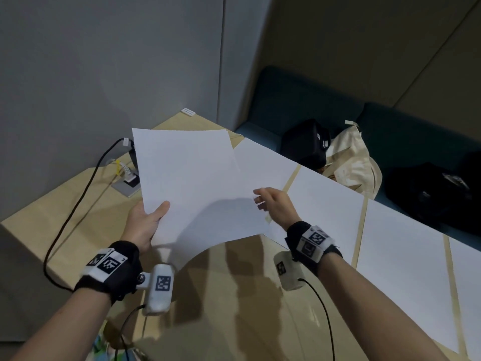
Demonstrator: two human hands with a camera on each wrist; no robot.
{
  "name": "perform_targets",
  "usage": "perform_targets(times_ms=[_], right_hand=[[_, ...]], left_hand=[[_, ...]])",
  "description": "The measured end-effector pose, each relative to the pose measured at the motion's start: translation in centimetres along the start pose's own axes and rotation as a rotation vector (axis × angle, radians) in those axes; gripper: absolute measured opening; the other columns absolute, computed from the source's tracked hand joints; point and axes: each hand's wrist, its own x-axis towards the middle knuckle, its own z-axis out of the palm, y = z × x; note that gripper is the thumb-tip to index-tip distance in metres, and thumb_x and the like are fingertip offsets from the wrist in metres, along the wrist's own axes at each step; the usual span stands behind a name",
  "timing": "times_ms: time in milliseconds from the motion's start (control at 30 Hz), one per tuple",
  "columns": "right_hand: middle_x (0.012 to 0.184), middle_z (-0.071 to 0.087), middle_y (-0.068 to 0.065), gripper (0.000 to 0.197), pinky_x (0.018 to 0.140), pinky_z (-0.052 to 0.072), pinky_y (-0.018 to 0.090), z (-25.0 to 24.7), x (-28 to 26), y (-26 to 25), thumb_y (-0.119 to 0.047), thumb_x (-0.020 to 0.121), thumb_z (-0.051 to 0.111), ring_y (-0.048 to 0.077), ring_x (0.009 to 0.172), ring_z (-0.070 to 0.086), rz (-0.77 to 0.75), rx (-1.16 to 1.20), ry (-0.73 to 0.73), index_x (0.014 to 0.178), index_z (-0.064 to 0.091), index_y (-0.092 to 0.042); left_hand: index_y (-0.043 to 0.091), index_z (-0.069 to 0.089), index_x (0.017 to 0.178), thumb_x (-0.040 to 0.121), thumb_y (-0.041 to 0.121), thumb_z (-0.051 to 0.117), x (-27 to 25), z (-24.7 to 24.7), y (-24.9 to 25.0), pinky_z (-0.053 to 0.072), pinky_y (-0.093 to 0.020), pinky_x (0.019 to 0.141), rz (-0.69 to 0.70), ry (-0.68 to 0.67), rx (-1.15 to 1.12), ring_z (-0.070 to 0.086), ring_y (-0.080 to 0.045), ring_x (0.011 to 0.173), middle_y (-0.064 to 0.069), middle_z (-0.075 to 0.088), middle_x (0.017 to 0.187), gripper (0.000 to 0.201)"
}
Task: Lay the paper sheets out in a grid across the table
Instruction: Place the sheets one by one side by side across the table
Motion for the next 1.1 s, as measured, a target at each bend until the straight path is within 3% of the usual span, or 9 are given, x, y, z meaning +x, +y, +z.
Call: perform_targets(times_ms=[133, 267, 400, 500, 633, 700, 833, 967, 1100], right_hand=[[0.077, 0.058, 0.001, 0.033, 0.069, 0.049, 0.028, -1.5, -2.3, -1.2, -0.036, 0.093, 0.050, 0.019, 0.069, 0.056, 0.079, 0.216, -0.106, 0.106, 0.062, -0.008], [0.058, 0.050, -0.005, 0.032, 0.052, 0.045, 0.016, -2.0, -3.9, -0.7, -0.015, 0.080, 0.071, 0.000, 0.049, 0.053, 0.061, 0.122, -0.025, 0.107, 0.055, -0.008], [0.039, 0.047, -0.012, 0.010, 0.044, 0.035, 0.019, -2.4, -5.5, 0.6, -0.005, 0.081, 0.068, 0.001, 0.033, 0.038, 0.042, 0.128, 0.179, 0.081, 0.061, 0.002], [0.027, 0.042, -0.011, 0.026, 0.043, 0.032, 0.022, -2.6, -7.0, 1.1, -0.001, 0.085, 0.061, 0.002, 0.027, 0.034, 0.060, 0.167, 0.254, 0.060, 0.053, -0.005], [0.031, 0.046, -0.009, 0.023, 0.037, 0.030, 0.016, -2.9, -9.2, 2.0, -0.003, 0.089, 0.056, 0.004, 0.030, 0.038, 0.098, 0.303, 0.290, 0.066, 0.056, -0.006], [0.039, 0.045, -0.006, 0.021, 0.042, 0.026, 0.018, -2.9, -10.2, 2.5, -0.007, 0.088, 0.058, 0.014, 0.038, 0.036, 0.107, 0.379, 0.299, 0.067, 0.055, -0.005], [0.030, 0.045, -0.011, 0.023, 0.037, 0.029, 0.017, -3.1, -11.9, 2.7, -0.008, 0.091, 0.055, 0.002, 0.027, 0.037, 0.106, 0.397, 0.353, 0.068, 0.055, -0.010], [0.027, 0.040, -0.010, 0.035, 0.041, 0.035, 0.021, -3.1, -12.6, 3.1, -0.009, 0.092, 0.053, 0.003, 0.027, 0.035, 0.110, 0.362, 0.454, 0.058, 0.044, -0.011], [0.034, 0.052, -0.016, 0.029, 0.044, 0.040, 0.013, -3.0, -13.4, 3.1, -0.005, 0.091, 0.053, -0.003, 0.034, 0.046, 0.090, 0.422, 0.503, 0.063, 0.051, -0.013]], left_hand=[[0.001, 0.053, 0.122, 0.089, 0.006, 0.058, -1.0, 1.0, 0.3, 0.045, -0.036, 0.085, 0.037, -0.061, 0.050, 0.059, -0.024, 0.095, -0.009, 0.061, 0.114, 0.034], [0.002, 0.055, 0.123, 0.090, 0.011, 0.058, -2.5, 2.3, 0.7, 0.046, -0.036, 0.089, 0.062, -0.122, 0.063, 0.062, -0.017, 0.091, -0.010, 0.063, 0.113, 0.034], [0.000, 0.058, 0.116, 0.096, 0.022, 0.048, -3.8, 3.2, 1.3, 0.043, -0.039, 0.101, 0.045, -0.158, 0.046, 0.059, -0.026, 0.109, -0.010, 0.062, 0.120, 0.031], [-0.005, 0.058, 0.114, 0.098, 0.014, 0.043, -4.2, 3.5, 1.1, 0.046, -0.032, 0.086, 0.005, -0.194, 0.024, 0.057, -0.024, 0.100, -0.012, 0.062, 0.111, 0.029], [-0.005, 0.065, 0.103, 0.090, 0.014, 0.058, -5.1, 3.2, 0.6, 0.045, -0.044, 0.100, 0.006, -0.185, 0.038, 0.061, -0.027, 0.099, -0.019, 0.066, 0.109, 0.024], [-0.003, 0.067, 0.098, 0.085, 0.014, 0.065, -5.1, 3.1, 0.2, 0.051, -0.039, 0.093, 0.003, -0.162, 0.037, 0.065, -0.023, 0.090, -0.014, 0.071, 0.093, 0.022], [0.010, 0.067, 0.074, 0.084, 0.015, 0.067, -5.8, 4.0, 0.3, 0.054, -0.016, 0.060, 0.043, -0.172, 0.067, 0.066, -0.005, 0.056, 0.008, 0.071, 0.056, 0.011], [0.016, 0.071, 0.069, 0.092, 0.023, 0.056, -5.8, 4.3, -0.1, 0.046, -0.034, 0.082, 0.032, -0.214, 0.037, 0.056, -0.023, 0.083, -0.013, 0.064, 0.092, 0.028], [0.010, 0.067, 0.075, 0.087, 0.021, 0.064, -5.6, 4.2, -0.5, 0.039, -0.034, 0.076, 0.022, -0.226, 0.089, 0.044, -0.023, 0.081, -0.011, 0.051, 0.090, 0.017]])
